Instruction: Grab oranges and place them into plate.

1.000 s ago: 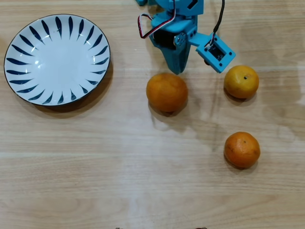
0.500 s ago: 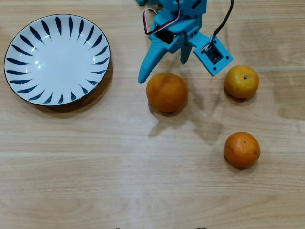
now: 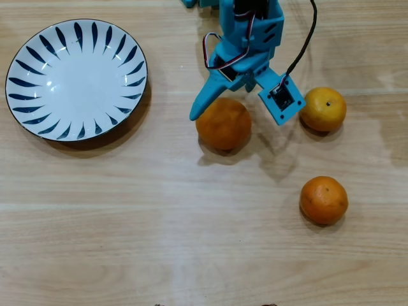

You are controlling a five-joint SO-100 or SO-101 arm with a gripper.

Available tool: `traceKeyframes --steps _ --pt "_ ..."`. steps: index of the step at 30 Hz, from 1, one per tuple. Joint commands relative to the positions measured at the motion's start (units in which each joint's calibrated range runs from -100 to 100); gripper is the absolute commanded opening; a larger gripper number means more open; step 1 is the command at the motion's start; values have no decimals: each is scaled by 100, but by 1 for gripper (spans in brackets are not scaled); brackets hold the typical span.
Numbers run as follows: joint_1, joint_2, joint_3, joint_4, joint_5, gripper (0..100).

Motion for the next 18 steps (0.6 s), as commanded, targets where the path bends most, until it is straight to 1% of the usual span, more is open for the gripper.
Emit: traceKeyframes --steps 1,6,18 --pt "69 113 -116 -432 18 54" --pt "158 494 -116 -897 97 54" --pt "359 1102 -116 -1154 180 54"
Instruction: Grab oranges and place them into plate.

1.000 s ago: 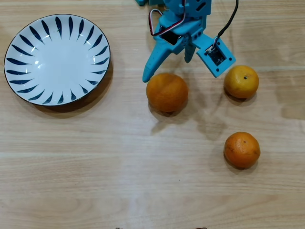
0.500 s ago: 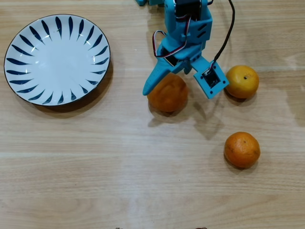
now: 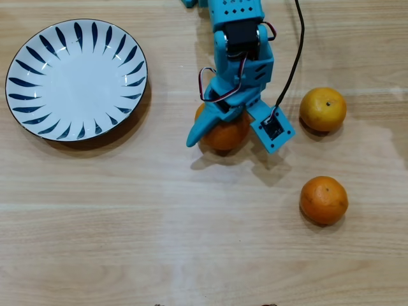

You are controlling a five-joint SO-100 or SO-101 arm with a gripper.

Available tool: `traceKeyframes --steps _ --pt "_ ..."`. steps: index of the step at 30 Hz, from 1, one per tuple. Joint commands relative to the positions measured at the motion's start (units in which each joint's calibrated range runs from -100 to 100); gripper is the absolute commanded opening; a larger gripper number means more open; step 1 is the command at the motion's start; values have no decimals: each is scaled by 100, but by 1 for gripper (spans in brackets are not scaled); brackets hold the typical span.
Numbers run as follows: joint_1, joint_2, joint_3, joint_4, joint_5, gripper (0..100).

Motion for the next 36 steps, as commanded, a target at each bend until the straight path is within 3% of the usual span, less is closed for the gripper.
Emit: traceKeyframes --steps 1,10,18,21,28,36 --pt "89 -32 -116 -104 39 54" --pt "65 -91 -98 -370 39 52" --pt "89 -108 -44 -370 39 21" --pt "97 -108 -53 -370 13 15" --pt "202 -640 2 -301 71 28" --pt "1170 -2399 545 -353 1116 41"
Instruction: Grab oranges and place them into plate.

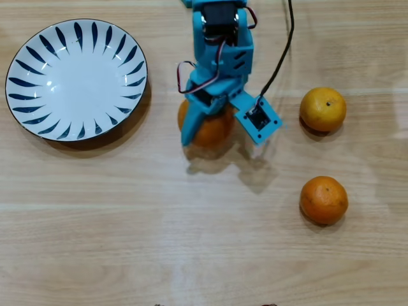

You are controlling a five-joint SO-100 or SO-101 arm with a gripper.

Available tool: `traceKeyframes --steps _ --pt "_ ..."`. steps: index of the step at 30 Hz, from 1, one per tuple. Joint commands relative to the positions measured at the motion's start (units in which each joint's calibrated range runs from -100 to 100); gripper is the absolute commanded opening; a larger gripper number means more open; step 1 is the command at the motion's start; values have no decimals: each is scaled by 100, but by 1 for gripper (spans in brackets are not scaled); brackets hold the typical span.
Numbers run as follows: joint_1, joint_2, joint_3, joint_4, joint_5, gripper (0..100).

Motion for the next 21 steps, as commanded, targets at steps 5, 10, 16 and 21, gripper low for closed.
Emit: traceKeyframes --steps 5,10,16,21 --pt "1117 -1923 593 -103 600 41" --pt "2182 -2600 1190 -112 810 41" --pt "3609 -2946 1543 -120 1196 41" --pt "4311 -2946 2069 -782 1196 41"
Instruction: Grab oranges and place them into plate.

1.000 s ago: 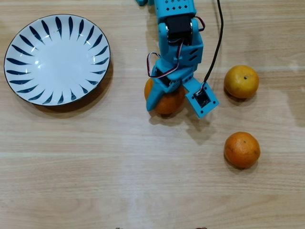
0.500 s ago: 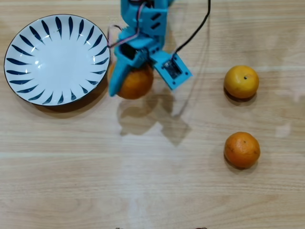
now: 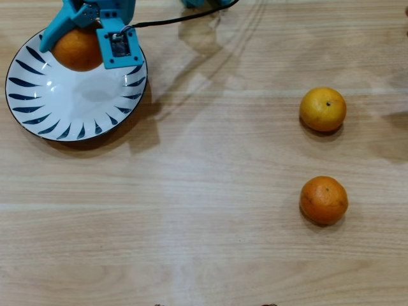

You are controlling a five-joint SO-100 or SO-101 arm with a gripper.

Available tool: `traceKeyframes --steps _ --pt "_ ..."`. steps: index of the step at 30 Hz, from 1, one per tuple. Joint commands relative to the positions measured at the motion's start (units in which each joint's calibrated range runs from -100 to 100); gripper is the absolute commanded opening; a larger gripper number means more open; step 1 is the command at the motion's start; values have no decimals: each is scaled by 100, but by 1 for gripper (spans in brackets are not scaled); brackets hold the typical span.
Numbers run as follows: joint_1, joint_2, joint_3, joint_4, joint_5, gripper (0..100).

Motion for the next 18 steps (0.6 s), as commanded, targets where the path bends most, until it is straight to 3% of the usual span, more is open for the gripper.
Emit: traceKeyframes --steps 1,11,18 --pt "348 -390 266 -652 7 41" --pt "533 -449 1380 -1555 2 44" --pt "501 -407 1389 -1495 2 66"
